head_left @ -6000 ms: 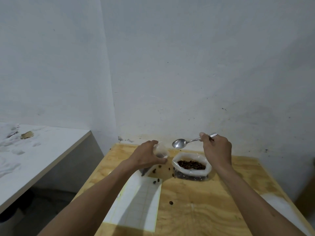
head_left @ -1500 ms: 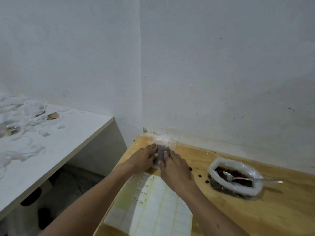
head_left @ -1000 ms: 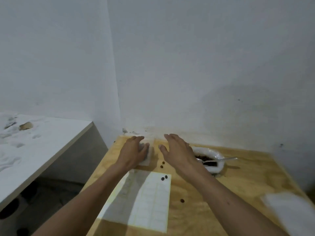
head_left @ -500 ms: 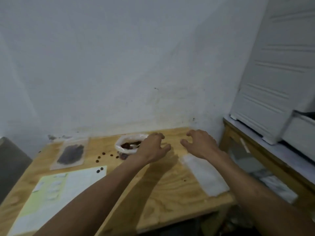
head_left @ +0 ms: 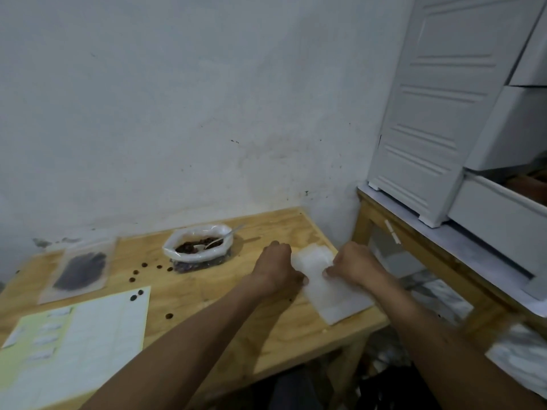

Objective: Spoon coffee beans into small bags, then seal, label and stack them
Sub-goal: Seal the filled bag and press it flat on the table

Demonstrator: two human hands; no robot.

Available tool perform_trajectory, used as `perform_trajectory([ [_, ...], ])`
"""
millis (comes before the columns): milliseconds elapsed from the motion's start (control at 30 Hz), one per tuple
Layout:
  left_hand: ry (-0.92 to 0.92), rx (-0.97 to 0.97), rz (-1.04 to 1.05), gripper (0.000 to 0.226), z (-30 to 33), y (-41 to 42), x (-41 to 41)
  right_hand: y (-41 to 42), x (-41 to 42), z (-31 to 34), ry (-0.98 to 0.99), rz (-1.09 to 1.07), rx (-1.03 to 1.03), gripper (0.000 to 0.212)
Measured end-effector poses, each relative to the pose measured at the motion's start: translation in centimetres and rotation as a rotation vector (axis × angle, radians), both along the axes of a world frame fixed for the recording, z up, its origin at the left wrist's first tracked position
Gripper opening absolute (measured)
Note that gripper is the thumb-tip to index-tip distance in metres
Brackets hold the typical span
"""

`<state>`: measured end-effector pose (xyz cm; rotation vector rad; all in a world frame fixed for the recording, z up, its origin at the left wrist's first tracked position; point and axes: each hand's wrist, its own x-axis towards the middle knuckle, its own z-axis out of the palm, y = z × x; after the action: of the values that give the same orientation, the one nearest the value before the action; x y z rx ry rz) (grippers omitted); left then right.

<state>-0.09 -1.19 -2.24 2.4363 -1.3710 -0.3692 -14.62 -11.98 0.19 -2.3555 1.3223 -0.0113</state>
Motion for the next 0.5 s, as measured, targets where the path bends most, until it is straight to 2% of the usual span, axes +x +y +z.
perform_trajectory([
  [67,0.082,-0.084,0.041,0.076,-0.1,0.4,0.2,-0.3,0.1,0.0,-0.077,-0.041,0.029,0.029],
  [133,0.264,-0.223,0.127,0.072,0.1,0.9,0.5,-0.5,-0.1,0.4,-0.212,-0.039,0.075,0.024],
  [233,0.759,-0.519,0.337,0.049,0.5,1.8,1.9,-0.7,-0.2,1.1,-0.448,-0.049,0.203,0.025],
  [300,0.985,-0.639,0.355,0.033,1.4,2.8,2.9,-0.3,0.5,1.8,-0.590,-0.065,0.282,0.016],
  [400,1.015,-0.736,0.316,0.010,3.5,4.4,3.2,0.9,2.2,3.0,-0.736,-0.039,0.381,0.016],
  [500,0.917,-0.866,0.378,0.012,5.3,6.4,4.4,2.6,4.3,4.1,-0.772,0.005,0.400,0.017],
])
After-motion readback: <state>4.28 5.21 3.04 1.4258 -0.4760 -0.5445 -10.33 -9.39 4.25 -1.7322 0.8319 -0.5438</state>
